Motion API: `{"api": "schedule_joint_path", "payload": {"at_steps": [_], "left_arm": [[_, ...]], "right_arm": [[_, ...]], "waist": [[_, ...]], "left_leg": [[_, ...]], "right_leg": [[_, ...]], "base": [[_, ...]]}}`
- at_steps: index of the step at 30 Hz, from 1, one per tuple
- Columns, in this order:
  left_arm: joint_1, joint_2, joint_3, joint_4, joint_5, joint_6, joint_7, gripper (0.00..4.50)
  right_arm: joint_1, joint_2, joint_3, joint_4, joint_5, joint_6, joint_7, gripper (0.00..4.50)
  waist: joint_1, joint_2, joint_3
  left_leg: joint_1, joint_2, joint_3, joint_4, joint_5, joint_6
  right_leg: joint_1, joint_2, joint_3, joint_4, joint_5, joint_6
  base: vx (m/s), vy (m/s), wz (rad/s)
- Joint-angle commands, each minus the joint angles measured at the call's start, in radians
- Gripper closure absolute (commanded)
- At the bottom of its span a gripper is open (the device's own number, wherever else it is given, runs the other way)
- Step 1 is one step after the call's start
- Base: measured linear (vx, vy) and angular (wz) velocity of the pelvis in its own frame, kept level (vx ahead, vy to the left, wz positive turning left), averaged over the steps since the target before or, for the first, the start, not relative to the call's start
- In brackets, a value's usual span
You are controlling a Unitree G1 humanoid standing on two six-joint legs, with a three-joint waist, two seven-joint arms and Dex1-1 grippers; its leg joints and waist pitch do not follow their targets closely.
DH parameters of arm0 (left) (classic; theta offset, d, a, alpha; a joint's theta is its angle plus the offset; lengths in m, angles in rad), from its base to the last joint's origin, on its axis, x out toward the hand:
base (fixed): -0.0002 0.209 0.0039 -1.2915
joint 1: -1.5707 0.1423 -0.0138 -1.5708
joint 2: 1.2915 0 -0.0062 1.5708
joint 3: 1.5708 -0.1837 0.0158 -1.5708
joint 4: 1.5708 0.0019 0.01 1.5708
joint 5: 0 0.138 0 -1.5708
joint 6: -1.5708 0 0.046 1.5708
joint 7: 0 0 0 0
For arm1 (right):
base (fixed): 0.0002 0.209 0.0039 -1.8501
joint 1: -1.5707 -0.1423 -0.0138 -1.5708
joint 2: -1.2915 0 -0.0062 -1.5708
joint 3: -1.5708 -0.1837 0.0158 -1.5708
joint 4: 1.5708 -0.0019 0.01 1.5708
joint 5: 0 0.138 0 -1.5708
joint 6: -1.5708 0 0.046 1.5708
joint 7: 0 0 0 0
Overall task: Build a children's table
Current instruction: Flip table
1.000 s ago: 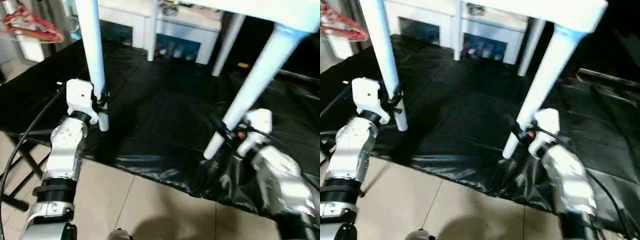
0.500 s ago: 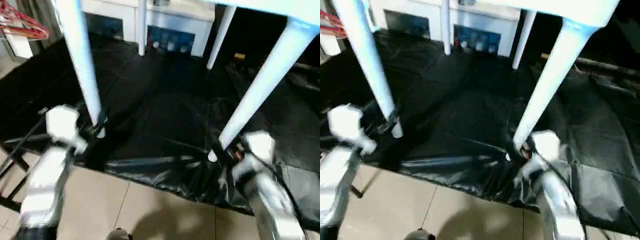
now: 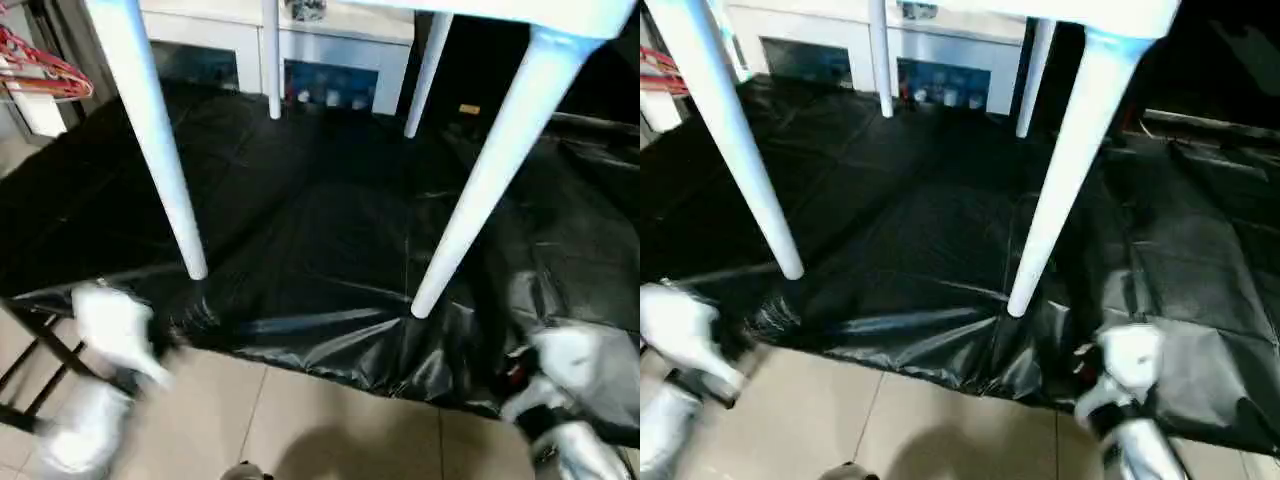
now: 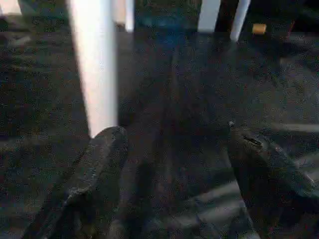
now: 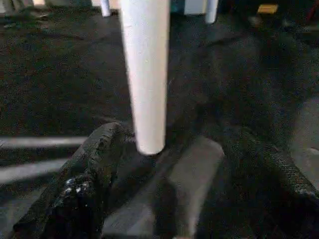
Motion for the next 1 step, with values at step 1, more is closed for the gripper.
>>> {"api": "schedule_joint_path", "payload": {"at_steps": [1], "left_arm": [[-0.005,0.001,-0.012,-0.014,0.034,-0.004,0.022,0.9]], "right_arm": [[-0.009,-0.002,-0.008,0.006,-0.007,0.021,-0.009,1.0]], "waist": [[-0.011,0.009,-0.025]], "left_leg": [[0.023,0.07,-0.063,-0.09,-0.548,-0.054]], "right_leg": [[-0.003,-0.109,0.057,-0.137,-0.714,0.019]], "base": [[0.0,0.0,0.0]]}}
